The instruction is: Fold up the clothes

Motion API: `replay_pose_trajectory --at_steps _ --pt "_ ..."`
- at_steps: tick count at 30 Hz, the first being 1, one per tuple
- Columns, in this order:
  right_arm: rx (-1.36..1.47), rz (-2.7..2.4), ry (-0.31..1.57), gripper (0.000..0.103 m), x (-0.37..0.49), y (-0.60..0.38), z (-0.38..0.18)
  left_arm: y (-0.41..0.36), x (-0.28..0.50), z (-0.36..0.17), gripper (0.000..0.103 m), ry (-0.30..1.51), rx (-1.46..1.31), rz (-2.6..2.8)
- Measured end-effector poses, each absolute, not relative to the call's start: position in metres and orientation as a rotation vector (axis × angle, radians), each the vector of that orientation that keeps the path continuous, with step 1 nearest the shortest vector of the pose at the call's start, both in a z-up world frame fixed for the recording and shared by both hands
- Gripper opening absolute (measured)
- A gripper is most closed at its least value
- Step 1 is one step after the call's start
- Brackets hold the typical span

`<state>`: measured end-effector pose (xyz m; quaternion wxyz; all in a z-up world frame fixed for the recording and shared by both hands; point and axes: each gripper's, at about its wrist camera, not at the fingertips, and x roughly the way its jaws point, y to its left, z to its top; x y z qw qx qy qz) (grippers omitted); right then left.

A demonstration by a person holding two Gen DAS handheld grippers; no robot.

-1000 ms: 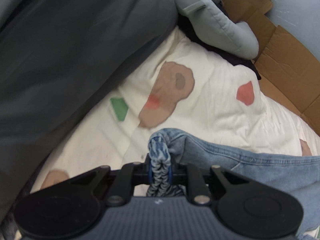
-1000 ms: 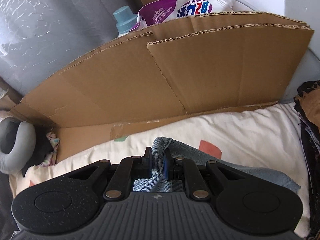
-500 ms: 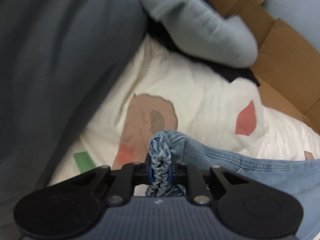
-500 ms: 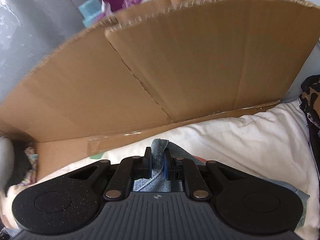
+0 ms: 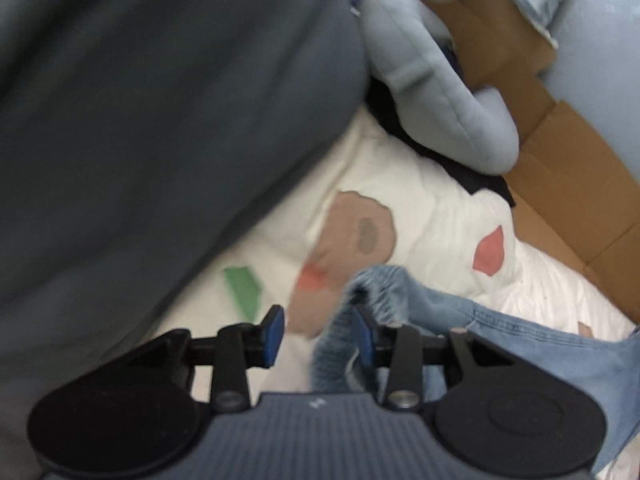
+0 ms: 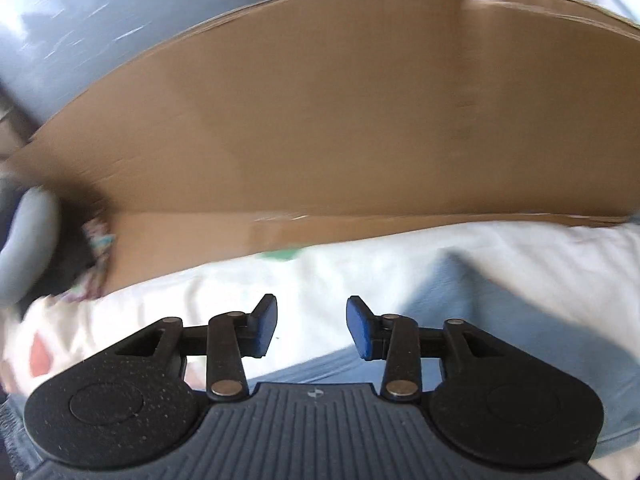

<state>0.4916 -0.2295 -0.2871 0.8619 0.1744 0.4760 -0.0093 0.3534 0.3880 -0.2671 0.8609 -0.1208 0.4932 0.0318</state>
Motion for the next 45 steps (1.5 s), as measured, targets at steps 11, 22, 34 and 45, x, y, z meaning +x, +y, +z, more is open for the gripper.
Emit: replay_pose_trajectory --at_steps 11,22,34,45 --pt "0.206 0.351 1.078 0.045 0.47 -0.092 -0.302 0.413 0.206 -0.266 0.054 0.998 -0.434 0.192" --pt "-0.211 0.696 1.056 0.045 0.43 0.018 -0.248 0.389 0.087 -0.321 0.05 0.917 -0.717 0.275" --pt "-0.157 0.647 1.108 0.046 0.359 0.035 -0.166 0.371 0.054 -0.367 0.049 0.839 -0.962 0.204" --pt "-0.235 0.76 1.164 0.046 0.329 0.085 -0.181 0.363 0.036 -0.407 0.049 0.767 -1.14 0.191"
